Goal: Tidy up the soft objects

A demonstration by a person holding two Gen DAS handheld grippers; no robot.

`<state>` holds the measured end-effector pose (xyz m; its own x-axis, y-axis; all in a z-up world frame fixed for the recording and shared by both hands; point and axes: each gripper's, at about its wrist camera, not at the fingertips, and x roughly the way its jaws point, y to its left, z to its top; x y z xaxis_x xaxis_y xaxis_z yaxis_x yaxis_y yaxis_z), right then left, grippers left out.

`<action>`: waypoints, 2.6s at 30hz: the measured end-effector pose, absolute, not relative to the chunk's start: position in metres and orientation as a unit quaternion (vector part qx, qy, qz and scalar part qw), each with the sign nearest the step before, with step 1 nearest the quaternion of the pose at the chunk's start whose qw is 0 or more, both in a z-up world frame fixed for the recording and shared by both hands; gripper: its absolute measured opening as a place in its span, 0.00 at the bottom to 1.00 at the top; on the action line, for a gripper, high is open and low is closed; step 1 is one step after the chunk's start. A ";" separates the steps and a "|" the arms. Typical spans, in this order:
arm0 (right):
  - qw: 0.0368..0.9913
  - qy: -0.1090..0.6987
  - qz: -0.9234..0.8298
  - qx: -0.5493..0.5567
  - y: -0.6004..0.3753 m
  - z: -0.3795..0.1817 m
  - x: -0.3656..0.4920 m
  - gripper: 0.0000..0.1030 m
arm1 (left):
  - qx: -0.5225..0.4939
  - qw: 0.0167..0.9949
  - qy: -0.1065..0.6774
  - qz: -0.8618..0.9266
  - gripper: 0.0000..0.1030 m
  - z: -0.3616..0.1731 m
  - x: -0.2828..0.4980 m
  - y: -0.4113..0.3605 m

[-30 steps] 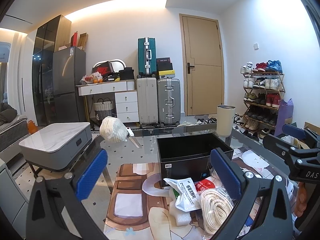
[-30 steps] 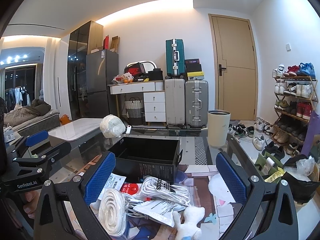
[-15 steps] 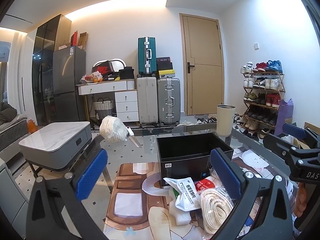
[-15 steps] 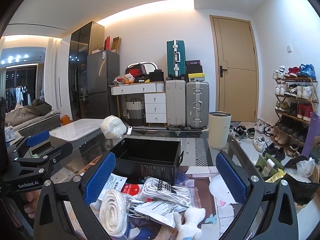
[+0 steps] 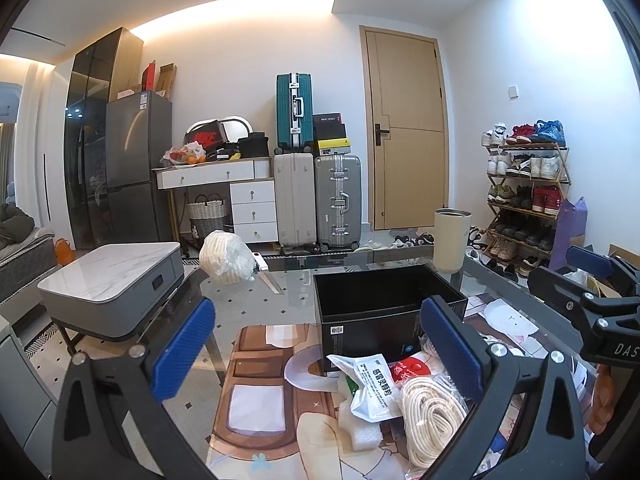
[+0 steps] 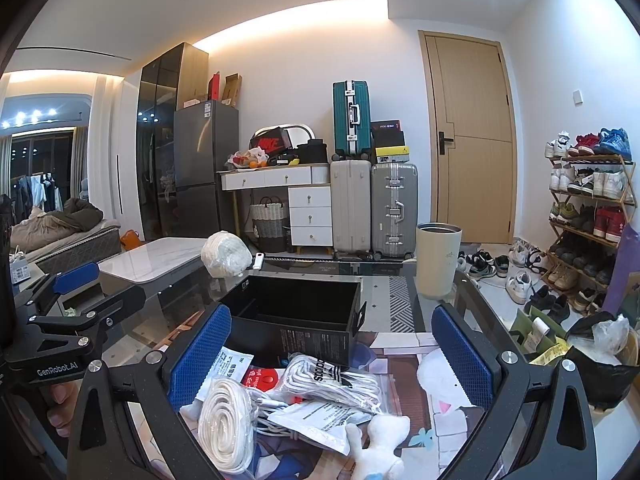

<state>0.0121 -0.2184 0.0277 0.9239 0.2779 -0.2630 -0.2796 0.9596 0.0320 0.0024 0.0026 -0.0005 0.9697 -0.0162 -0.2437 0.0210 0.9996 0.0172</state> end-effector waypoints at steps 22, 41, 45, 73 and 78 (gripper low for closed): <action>0.981 0.132 0.142 -0.003 -0.218 0.028 0.012 0.99 | 0.008 0.993 0.119 -0.008 1.00 0.000 0.003 0.001; 0.980 0.138 0.141 -0.013 -0.221 0.048 0.018 0.99 | 0.001 0.989 0.141 -0.039 1.00 0.005 0.006 0.000; 0.968 0.201 0.140 -0.045 -0.218 0.069 0.046 0.99 | 0.012 0.979 0.191 -0.063 1.00 0.018 0.025 -0.009; 0.808 0.547 0.203 -0.080 -0.243 -0.070 0.091 0.59 | 0.108 0.873 0.457 -0.135 0.61 -0.051 0.063 -0.093; 0.808 0.545 0.207 -0.091 -0.241 -0.072 0.086 0.37 | 0.116 0.854 0.483 -0.153 0.42 -0.069 0.071 -0.094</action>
